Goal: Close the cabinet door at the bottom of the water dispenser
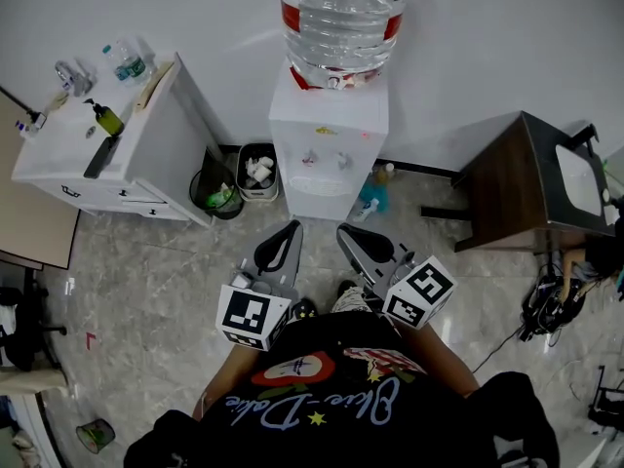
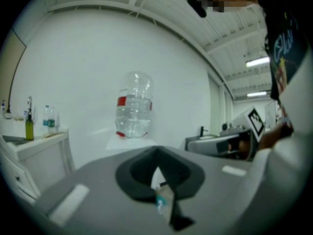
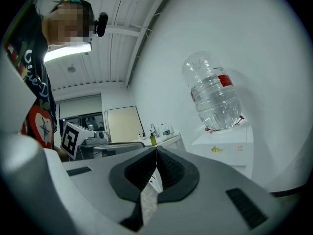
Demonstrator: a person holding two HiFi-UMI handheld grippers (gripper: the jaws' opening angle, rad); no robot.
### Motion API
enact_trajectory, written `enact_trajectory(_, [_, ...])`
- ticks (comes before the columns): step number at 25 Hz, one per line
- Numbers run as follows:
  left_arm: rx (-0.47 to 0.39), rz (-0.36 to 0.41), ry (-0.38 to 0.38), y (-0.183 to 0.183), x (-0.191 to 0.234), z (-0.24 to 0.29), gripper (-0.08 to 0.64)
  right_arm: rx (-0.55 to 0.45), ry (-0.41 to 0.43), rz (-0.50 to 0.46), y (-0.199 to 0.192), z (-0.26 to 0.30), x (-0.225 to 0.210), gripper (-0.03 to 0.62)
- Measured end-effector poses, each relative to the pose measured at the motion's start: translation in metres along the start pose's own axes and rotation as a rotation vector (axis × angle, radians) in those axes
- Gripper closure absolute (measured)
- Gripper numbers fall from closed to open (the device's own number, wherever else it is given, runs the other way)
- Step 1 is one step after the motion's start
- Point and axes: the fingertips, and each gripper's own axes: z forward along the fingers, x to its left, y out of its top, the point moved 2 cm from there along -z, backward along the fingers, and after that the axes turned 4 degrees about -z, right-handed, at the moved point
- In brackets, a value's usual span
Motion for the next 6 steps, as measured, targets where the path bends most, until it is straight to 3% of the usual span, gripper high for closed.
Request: enact_trajectory(6, [0.005,-0.005,-0.02,-0.0045,0.0006,-0.0073,0.563,0.016,0.006,-0.019,0.0001,0.0062,0.0054,0.577])
